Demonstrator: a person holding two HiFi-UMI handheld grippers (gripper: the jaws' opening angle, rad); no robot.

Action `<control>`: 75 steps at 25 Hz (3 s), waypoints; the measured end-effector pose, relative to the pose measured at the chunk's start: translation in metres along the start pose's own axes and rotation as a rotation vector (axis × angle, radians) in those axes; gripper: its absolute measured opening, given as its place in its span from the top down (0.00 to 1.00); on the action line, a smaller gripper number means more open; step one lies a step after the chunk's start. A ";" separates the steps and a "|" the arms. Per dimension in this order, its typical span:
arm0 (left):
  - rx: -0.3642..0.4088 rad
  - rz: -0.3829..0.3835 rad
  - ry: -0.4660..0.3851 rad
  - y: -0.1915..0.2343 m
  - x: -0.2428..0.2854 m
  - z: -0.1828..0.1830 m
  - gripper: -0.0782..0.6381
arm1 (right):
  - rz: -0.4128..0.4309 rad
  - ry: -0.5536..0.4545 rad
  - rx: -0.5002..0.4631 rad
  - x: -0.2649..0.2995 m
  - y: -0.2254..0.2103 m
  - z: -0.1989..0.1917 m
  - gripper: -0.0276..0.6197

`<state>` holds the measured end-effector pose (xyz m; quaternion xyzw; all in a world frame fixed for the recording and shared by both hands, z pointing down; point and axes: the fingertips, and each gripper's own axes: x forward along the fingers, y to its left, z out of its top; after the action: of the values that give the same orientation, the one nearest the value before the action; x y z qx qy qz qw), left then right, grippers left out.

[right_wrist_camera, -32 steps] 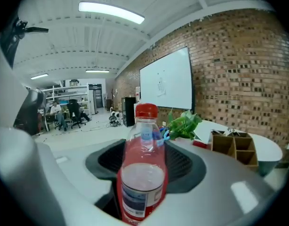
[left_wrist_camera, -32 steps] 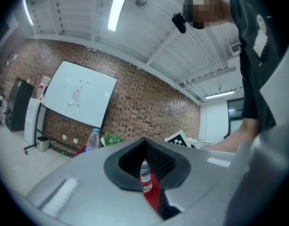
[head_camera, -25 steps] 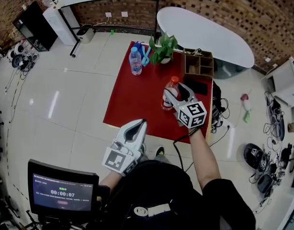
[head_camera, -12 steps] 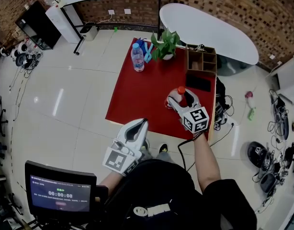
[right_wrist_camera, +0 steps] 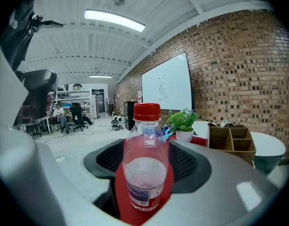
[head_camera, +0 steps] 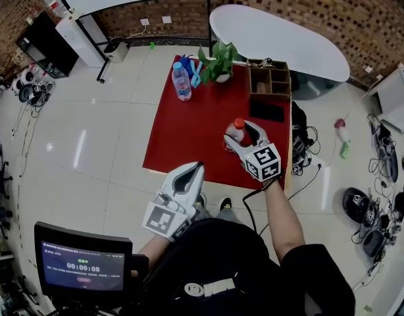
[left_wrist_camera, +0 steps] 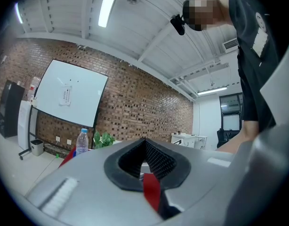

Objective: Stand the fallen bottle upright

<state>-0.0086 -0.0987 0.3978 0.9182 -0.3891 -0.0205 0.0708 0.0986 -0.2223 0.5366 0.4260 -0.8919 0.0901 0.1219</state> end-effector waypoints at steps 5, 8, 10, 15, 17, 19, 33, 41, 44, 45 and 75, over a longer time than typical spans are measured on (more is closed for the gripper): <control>0.010 -0.008 -0.018 -0.001 0.002 0.003 0.89 | 0.014 -0.044 0.013 -0.002 0.002 0.015 0.44; 0.011 -0.017 -0.016 -0.004 0.003 0.004 0.89 | 0.012 -0.071 0.002 -0.008 0.002 0.027 0.43; -0.007 -0.015 -0.009 -0.006 0.004 0.005 0.89 | 0.011 -0.107 -0.004 -0.017 0.002 0.040 0.44; 0.015 -0.013 -0.028 -0.008 0.009 0.002 0.89 | 0.041 -0.236 0.017 -0.064 0.007 0.074 0.44; 0.025 -0.017 -0.036 -0.010 0.011 0.004 0.89 | 0.063 -0.307 0.048 -0.090 0.015 0.093 0.44; 0.004 -0.015 -0.035 -0.012 0.015 0.005 0.89 | 0.040 -0.350 0.066 -0.114 0.020 0.106 0.56; -0.002 -0.041 0.004 -0.052 0.049 -0.013 0.89 | 0.014 -0.305 0.199 -0.162 0.035 0.062 0.95; 0.006 0.028 0.064 -0.066 0.046 -0.033 0.89 | 0.149 -0.278 0.229 -0.158 0.050 0.040 0.95; -0.007 0.037 0.095 -0.068 0.031 -0.044 0.89 | 0.165 -0.285 0.225 -0.160 0.068 0.039 0.95; -0.010 0.033 0.103 -0.070 0.028 -0.047 0.89 | 0.164 -0.289 0.227 -0.161 0.073 0.038 0.95; -0.040 -0.038 -0.076 -0.144 -0.249 -0.010 0.89 | 0.122 -0.257 0.167 -0.260 0.374 0.038 0.95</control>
<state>-0.0782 0.1801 0.3822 0.9223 -0.3738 -0.0646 0.0738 -0.0413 0.1920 0.4023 0.3876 -0.9138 0.1160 -0.0350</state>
